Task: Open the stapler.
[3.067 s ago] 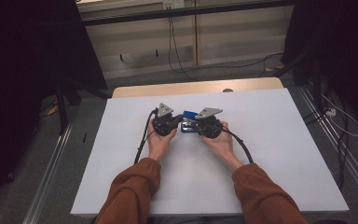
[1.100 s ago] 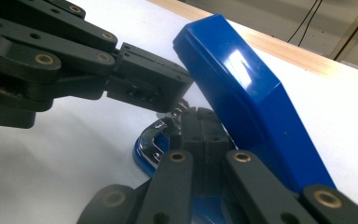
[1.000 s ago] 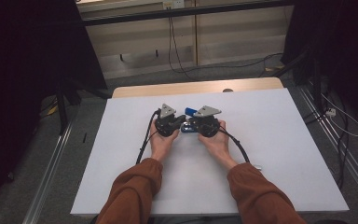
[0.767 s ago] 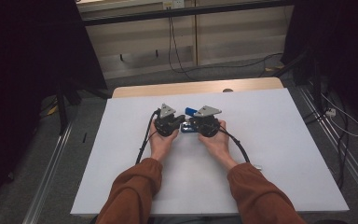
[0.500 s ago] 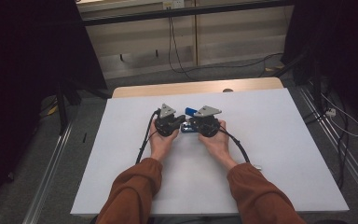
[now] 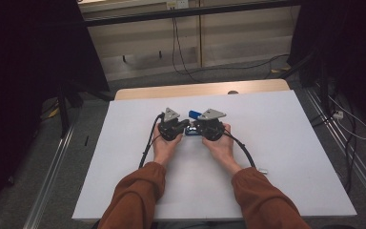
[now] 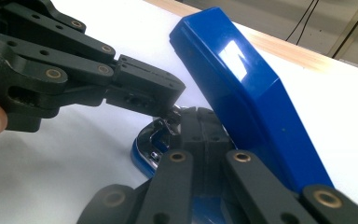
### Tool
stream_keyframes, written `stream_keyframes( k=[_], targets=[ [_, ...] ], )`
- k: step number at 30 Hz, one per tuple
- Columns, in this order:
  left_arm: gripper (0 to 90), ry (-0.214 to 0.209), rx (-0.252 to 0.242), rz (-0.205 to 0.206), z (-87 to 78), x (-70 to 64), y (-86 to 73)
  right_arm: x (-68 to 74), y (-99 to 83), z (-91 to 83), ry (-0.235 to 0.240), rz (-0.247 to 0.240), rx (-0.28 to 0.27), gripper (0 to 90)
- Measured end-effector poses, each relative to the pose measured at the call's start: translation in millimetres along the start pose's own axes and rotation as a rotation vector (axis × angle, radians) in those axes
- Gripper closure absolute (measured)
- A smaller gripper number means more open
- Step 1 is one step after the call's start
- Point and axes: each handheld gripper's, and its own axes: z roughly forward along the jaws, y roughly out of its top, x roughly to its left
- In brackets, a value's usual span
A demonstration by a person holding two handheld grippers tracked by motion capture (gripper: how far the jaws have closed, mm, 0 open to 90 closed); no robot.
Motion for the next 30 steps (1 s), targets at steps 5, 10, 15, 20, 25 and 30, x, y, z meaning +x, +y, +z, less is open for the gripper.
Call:
stream_keyframes(
  k=[5,10,15,20,25,30],
  targets=[
    [90.0,0.001,-0.005,-0.002,0.0,0.1,-0.5,0.3,0.0,0.0,-0.005,0.004,-0.004,90.0],
    [90.0,0.004,-0.003,0.007,-0.2,0.1,-0.5,0.1,0.9,0.4,-0.01,0.017,-0.017,90.0],
    [90.0,0.004,-0.003,0.006,-0.2,0.1,-0.5,0.2,1.3,0.7,-0.013,0.02,-0.016,90.0],
    [90.0,0.005,-0.006,0.01,0.0,-0.5,-0.6,0.3,2.9,0.4,-0.021,0.026,-0.023,90.0],
    [90.0,0.001,-0.005,0.004,-0.2,0.5,-0.6,0.0,4.2,-0.3,-0.024,0.026,-0.025,90.0],
    [90.0,0.0,-0.004,0.006,-0.3,0.6,-0.7,2.1,7.2,1.6,-0.023,0.024,-0.032,90.0]
  ],
)
